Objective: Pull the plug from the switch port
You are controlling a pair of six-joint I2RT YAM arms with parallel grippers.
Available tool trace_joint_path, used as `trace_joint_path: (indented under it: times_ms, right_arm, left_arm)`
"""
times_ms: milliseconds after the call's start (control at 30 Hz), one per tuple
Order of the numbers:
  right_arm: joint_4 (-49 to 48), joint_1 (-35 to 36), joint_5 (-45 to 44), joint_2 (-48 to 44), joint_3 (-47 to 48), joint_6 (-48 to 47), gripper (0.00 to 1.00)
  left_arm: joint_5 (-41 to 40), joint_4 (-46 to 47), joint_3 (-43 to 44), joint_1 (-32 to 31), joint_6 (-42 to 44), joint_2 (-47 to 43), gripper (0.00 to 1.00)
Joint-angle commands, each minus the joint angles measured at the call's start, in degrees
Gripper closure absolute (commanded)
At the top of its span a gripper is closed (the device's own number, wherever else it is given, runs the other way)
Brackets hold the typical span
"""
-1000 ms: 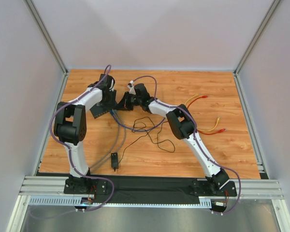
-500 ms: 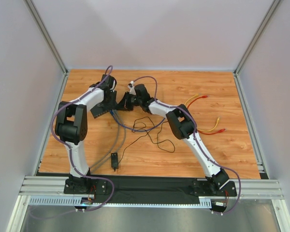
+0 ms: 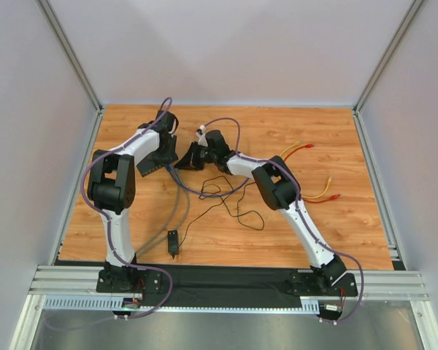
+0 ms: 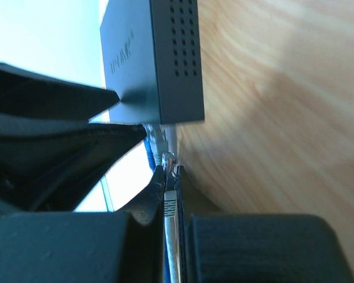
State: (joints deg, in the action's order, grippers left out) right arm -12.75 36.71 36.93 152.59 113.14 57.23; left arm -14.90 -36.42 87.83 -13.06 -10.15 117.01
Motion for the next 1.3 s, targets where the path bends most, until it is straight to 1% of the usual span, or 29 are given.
trace_joint_path:
  times_ms: [0, 133, 233, 267, 333, 400, 500, 567, 733, 767, 867, 933, 1033, 1067, 1100, 1167, 1267]
  right_arm:
    - [1.87, 0.12, -0.27, -3.17, -4.23, -2.21, 1.00]
    - [1.42, -2.25, -0.89, -6.60, -6.00, -3.27, 1.00]
    - [2.64, -3.92, -1.94, -11.34, -10.47, -5.10, 1.00]
    - [3.78, -4.27, -3.69, -12.83, -11.62, -6.42, 1.00]
    - [9.48, -4.45, -6.33, -16.43, -14.34, -11.15, 1.00]
    - [14.31, -4.71, -10.81, -18.64, -16.62, -14.24, 1.00]
    - [18.71, -5.33, -18.45, -23.47, -20.67, -19.60, 1.00]
    - [19.61, -6.03, -23.10, -25.14, -24.26, -21.71, 1.00]
    - [20.84, -9.28, -29.09, -31.21, -32.44, -23.66, 1.00]
    - [21.01, -9.63, -31.72, -33.22, -35.50, -24.01, 1.00]
    - [19.88, -10.87, -34.90, -36.65, -39.92, -24.10, 1.00]
    - [19.52, -11.13, -35.43, -37.89, -42.82, -24.19, 1.00]
    - [17.77, -11.04, -33.34, -38.60, -44.15, -24.01, 0.94]
    - [17.42, -11.04, -32.80, -38.34, -43.80, -24.36, 0.86]
    - [17.59, -10.96, -32.62, -38.08, -43.19, -24.97, 0.81]
    - [17.85, -10.78, -32.45, -37.55, -40.73, -25.85, 0.73]
    - [19.43, -10.34, -30.70, -36.15, -35.37, -27.35, 0.70]
  left_arm:
    - [0.13, 0.12, 0.68, 0.58, -0.83, 1.56, 0.42]
    - [1.36, 1.97, -1.61, 0.58, -0.13, -0.29, 0.41]
    - [1.71, 2.24, -1.96, 0.67, 0.05, -1.00, 0.41]
    - [1.89, 2.32, -1.96, 0.67, 0.05, -1.17, 0.41]
    - [2.32, 2.50, -2.14, 0.67, -0.04, -1.17, 0.41]
    - [2.42, 2.67, -2.05, 0.75, 0.04, -1.08, 0.41]
    - [2.24, 2.85, -2.23, 0.84, 0.22, -0.91, 0.40]
    - [2.41, 2.85, -2.40, 1.02, 0.22, -0.91, 0.40]
    - [3.12, 3.38, -3.02, 1.63, 0.22, -1.43, 0.40]
    - [3.21, 3.38, -3.02, 1.72, 0.13, -1.52, 0.40]
    - [3.64, 3.29, -2.93, 1.72, 0.13, -1.61, 0.40]
    - [3.82, 3.55, -3.10, 1.72, 0.13, -1.70, 0.40]
    - [4.35, 3.64, -3.19, 1.72, 0.13, -1.79, 0.40]
    - [4.44, 3.73, -3.19, 1.72, 0.13, -1.87, 0.40]
    - [4.44, 3.99, -3.54, 1.72, 0.13, -2.14, 0.40]
    - [4.26, 4.34, -4.07, 1.81, 0.13, -3.01, 0.40]
    - [4.17, 4.34, -4.42, 1.81, 0.40, -3.89, 0.40]
